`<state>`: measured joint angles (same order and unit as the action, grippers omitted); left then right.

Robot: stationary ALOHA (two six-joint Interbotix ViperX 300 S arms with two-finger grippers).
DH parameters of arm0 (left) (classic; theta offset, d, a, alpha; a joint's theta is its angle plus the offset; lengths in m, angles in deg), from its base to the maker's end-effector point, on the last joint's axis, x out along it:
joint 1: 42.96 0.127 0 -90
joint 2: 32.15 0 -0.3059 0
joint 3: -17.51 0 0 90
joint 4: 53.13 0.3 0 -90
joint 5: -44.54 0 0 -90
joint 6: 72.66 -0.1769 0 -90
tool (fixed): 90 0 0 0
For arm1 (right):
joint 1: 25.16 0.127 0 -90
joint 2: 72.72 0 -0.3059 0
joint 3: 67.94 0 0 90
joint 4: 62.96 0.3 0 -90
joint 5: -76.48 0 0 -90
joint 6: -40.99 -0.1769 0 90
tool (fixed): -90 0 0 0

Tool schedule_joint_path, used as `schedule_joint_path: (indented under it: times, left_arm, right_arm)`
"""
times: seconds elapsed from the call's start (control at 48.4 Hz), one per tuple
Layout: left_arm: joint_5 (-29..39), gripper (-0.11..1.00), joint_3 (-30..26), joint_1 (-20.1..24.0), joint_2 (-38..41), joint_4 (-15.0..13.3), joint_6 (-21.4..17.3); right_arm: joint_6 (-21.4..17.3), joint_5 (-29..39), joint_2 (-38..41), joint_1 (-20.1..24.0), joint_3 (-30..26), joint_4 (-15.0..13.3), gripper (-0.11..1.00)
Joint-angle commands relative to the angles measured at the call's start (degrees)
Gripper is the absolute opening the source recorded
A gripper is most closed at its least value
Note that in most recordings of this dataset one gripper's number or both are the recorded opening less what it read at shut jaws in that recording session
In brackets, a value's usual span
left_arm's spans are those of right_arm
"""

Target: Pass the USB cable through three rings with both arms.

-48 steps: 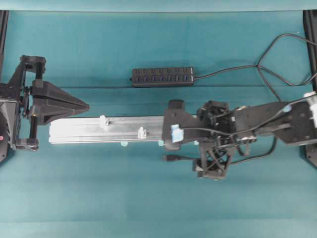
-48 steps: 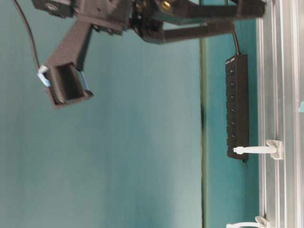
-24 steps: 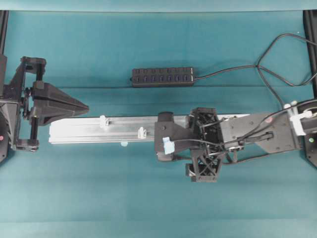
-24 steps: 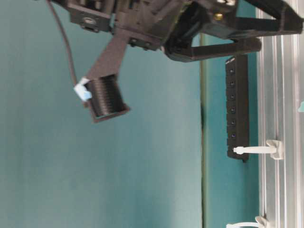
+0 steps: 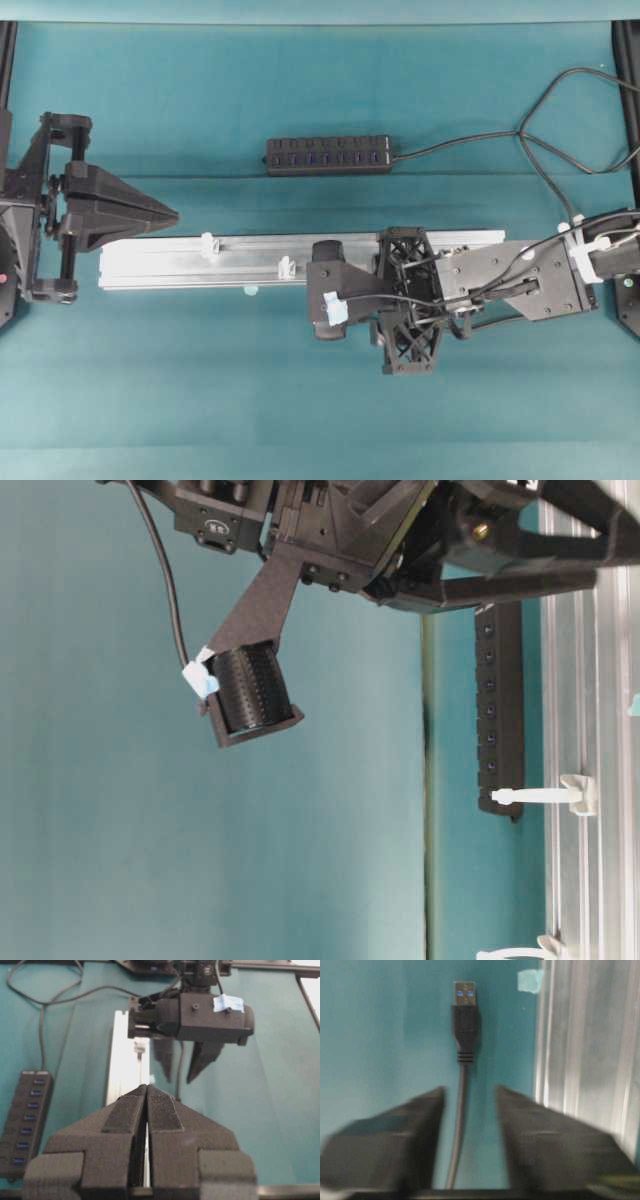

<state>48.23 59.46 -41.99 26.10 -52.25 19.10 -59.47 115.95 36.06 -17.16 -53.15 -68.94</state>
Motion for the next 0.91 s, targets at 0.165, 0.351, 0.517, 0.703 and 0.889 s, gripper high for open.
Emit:
schedule_joint_path:
  times: [0.165, 0.351, 0.517, 0.703, 0.889]
  left_arm:
    - [-0.26, 0.02, -1.23, 0.62, -0.18, 0.18, -0.09]
    - [-0.35, 0.02, -1.32, 0.79, -0.09, 0.18, -0.09]
    - [-0.62, 0.02, -1.32, 0.79, -0.09, 0.09, -0.09]
    - [-0.62, 0.02, -1.23, 0.79, -0.26, 0.18, 0.09]
    - [-0.62, 0.02, -1.23, 0.79, -0.26, 0.09, 0.7]
  right_arm:
    - [0.18, 1.93, -0.09, 0.26, -1.76, 0.7, -0.1]
    - [0.26, 2.11, -0.09, 0.26, -1.85, 0.7, -0.1]
    - [0.26, 1.49, -0.09, 0.18, -1.85, 1.67, -0.06]
    - [-0.18, 1.93, -0.26, -0.18, -1.49, 2.99, 0.24]
    - [-1.05, 2.02, -0.35, -0.62, -1.32, 2.9, 0.77]
